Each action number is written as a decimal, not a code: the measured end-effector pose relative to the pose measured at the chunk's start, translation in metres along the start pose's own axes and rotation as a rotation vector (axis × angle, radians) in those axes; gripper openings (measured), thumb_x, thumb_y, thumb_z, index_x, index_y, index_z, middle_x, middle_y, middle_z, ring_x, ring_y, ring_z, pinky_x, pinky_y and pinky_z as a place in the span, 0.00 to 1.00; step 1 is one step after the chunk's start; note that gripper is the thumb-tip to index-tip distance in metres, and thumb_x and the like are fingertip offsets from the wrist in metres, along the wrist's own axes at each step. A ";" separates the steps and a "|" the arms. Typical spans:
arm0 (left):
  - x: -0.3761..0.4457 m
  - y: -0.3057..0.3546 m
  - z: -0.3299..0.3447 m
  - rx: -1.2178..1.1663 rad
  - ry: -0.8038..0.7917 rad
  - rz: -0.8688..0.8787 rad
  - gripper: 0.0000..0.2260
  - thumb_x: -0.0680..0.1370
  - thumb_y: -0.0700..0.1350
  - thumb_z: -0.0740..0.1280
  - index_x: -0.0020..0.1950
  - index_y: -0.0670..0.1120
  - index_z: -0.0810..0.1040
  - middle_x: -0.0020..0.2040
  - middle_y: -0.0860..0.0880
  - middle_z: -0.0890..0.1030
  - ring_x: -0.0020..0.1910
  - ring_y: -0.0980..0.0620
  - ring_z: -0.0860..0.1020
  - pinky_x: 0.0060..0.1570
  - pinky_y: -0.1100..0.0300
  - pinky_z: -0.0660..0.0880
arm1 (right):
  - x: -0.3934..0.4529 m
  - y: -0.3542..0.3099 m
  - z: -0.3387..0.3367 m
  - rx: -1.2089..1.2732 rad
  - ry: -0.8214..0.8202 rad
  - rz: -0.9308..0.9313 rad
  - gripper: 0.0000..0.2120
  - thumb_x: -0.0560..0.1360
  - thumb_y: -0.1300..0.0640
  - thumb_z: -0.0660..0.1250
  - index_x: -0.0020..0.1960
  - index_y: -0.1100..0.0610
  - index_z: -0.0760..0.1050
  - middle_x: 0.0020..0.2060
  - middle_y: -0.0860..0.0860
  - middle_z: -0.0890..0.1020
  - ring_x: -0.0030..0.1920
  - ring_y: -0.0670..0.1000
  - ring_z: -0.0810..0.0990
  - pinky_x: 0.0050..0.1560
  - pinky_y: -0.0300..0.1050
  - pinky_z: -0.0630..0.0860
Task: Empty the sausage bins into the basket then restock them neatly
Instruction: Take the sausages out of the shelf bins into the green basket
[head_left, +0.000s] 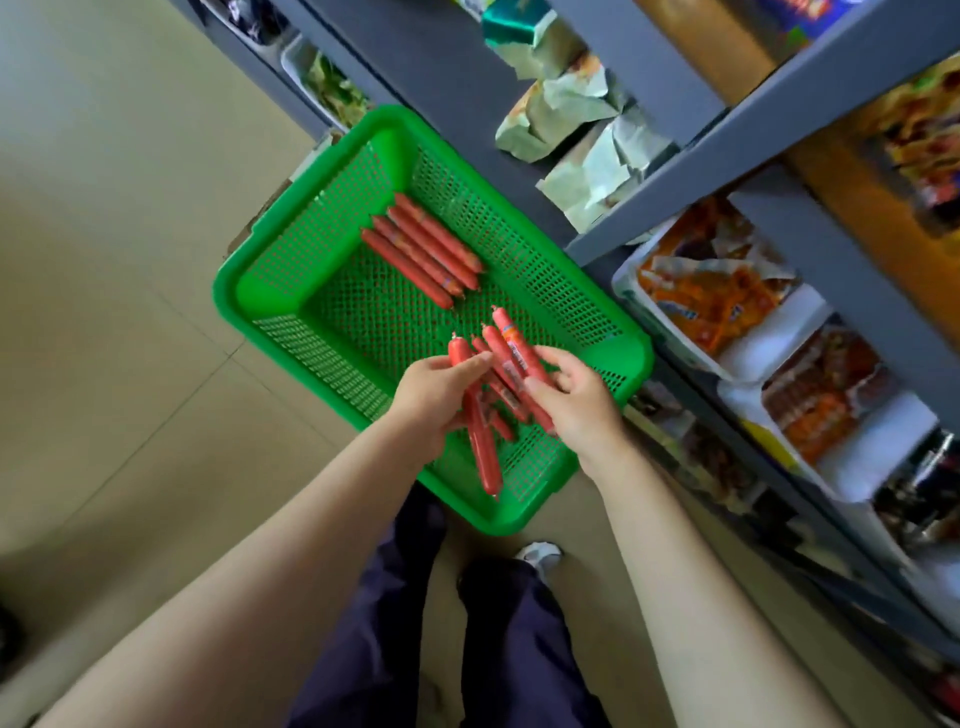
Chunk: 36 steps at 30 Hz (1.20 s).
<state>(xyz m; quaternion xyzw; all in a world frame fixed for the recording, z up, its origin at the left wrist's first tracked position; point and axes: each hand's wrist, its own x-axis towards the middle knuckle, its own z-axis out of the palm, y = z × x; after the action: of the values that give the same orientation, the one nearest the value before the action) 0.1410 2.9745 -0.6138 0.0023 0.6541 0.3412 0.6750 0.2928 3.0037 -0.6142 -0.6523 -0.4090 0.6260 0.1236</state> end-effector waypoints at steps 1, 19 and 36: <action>0.008 -0.004 -0.004 0.005 0.024 -0.023 0.06 0.78 0.43 0.70 0.45 0.41 0.78 0.31 0.47 0.79 0.27 0.52 0.78 0.30 0.56 0.79 | 0.009 0.007 -0.002 -0.047 0.040 -0.005 0.16 0.76 0.69 0.65 0.60 0.53 0.74 0.51 0.56 0.82 0.49 0.51 0.81 0.49 0.41 0.78; 0.079 -0.063 -0.005 -0.141 0.144 -0.254 0.06 0.83 0.46 0.63 0.47 0.47 0.74 0.34 0.49 0.76 0.29 0.54 0.77 0.35 0.56 0.75 | 0.099 0.067 0.011 -0.584 0.109 0.055 0.17 0.74 0.64 0.67 0.62 0.54 0.74 0.52 0.53 0.82 0.50 0.55 0.80 0.51 0.44 0.74; 0.065 -0.036 -0.020 -0.177 0.047 -0.035 0.05 0.81 0.46 0.67 0.50 0.45 0.77 0.43 0.44 0.79 0.38 0.49 0.79 0.35 0.56 0.81 | 0.069 0.032 0.018 -0.429 -0.021 -0.057 0.07 0.75 0.51 0.65 0.47 0.52 0.80 0.46 0.52 0.83 0.48 0.52 0.81 0.55 0.49 0.78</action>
<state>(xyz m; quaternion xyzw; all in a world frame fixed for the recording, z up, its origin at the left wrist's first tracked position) 0.1341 2.9685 -0.6903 -0.0769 0.6371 0.3859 0.6628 0.2796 3.0247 -0.6883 -0.6452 -0.5524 0.5278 -0.0046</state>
